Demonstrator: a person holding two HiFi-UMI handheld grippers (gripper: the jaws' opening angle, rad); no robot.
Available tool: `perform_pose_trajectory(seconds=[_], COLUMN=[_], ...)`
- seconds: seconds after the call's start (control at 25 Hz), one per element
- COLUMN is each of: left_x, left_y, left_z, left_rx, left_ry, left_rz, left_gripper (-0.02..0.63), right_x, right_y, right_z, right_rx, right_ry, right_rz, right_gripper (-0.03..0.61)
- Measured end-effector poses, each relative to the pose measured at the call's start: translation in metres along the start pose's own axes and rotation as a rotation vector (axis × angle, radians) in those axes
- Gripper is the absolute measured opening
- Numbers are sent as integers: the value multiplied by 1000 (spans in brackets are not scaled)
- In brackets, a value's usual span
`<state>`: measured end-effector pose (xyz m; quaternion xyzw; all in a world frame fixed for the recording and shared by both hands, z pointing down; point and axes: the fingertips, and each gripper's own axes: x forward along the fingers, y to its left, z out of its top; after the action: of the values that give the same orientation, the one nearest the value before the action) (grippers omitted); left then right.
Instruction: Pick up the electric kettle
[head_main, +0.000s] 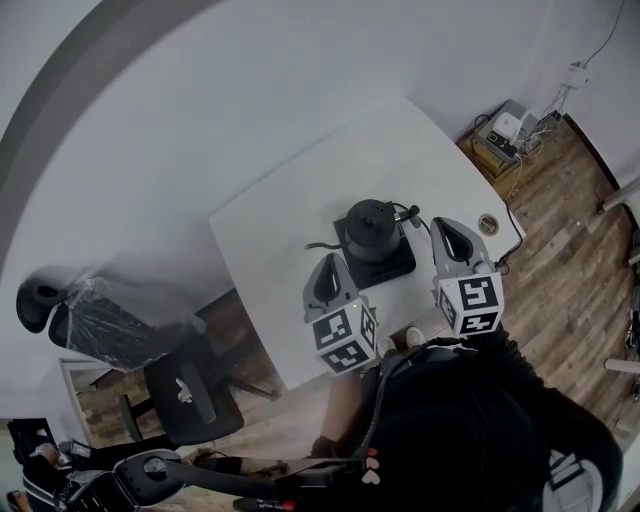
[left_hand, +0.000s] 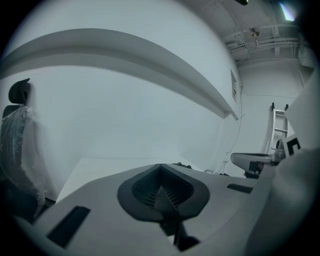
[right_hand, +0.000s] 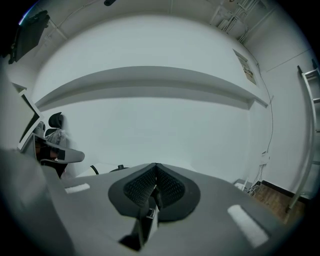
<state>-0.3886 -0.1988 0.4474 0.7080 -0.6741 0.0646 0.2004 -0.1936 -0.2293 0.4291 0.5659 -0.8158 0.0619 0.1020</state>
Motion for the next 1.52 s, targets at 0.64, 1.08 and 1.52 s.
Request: perform_pose_trajectory(seconds=[0.64,1.08,1.52], left_x=[20,70,101], left_y=[44,51,49], left_z=[-44,-67,-79], left_rx=[-160,-225,-256], left_ry=[17,75,109], left_rz=[59,-16,-39], left_gripper=[21,169,169], right_x=[53,92,116], right_y=[-2,-3,1], right_z=[-73,-135,-142], right_rx=[-43,-109,-125], right_ry=[151,305,332], right_rz=[144,186,164], right_gripper=[103,161,160])
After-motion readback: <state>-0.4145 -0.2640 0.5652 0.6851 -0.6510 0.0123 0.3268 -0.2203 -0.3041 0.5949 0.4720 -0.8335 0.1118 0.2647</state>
